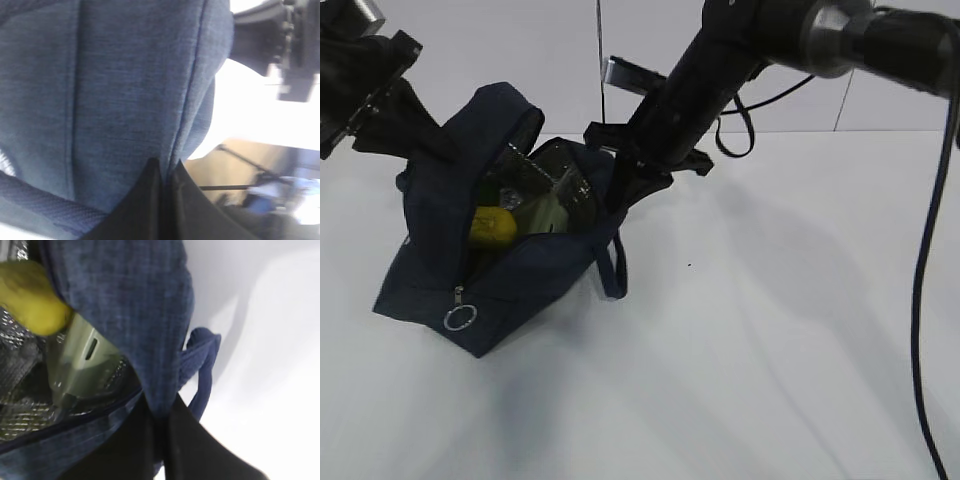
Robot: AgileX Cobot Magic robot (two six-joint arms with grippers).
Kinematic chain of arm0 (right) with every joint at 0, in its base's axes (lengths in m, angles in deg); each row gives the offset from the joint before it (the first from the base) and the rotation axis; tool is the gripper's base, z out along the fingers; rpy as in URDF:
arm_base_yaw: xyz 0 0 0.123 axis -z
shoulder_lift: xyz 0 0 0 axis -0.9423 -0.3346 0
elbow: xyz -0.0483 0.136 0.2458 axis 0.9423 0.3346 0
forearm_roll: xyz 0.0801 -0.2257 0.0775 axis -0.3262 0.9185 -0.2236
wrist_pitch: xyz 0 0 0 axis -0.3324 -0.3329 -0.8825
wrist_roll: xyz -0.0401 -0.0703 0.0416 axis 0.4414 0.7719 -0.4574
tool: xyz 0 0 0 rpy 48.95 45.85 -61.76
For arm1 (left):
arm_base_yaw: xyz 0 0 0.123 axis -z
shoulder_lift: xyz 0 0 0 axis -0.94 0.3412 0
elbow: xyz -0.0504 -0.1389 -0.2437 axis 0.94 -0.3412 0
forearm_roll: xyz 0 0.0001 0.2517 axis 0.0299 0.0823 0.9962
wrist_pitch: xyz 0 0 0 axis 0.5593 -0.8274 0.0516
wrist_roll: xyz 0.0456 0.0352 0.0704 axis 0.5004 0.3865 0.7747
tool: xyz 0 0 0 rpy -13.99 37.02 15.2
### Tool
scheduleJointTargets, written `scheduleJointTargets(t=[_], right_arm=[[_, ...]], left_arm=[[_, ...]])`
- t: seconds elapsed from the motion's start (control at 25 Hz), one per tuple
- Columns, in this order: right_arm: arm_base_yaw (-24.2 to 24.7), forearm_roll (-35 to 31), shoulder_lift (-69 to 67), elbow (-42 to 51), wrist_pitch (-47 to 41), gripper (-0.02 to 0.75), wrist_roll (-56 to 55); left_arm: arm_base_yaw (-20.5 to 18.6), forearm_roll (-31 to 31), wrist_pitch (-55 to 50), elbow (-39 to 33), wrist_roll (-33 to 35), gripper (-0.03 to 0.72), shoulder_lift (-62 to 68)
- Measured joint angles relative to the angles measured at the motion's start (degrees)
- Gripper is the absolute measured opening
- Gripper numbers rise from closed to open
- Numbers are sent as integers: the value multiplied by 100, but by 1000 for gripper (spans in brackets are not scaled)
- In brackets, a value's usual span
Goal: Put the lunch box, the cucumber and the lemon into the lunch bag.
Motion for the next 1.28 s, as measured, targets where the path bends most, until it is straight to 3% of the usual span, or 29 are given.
scheduleJointTargets(t=[0.2,0.64,0.84,1.28], right_arm=[[-9,1227,619,12,-148,1,-375],[26,2987,1578,610,-214,1,-694],[132,3153,1609,953,-223,1,-694],[205,3235,1609,978,-227,1,-796]], left_arm=[[431,-595,66,0,46,-7,0],[1276,-2313,883,0,59,-7,304],[1489,-2800,977,0,170,-7,852],[1594,-2954,812,0,499,1,1311]])
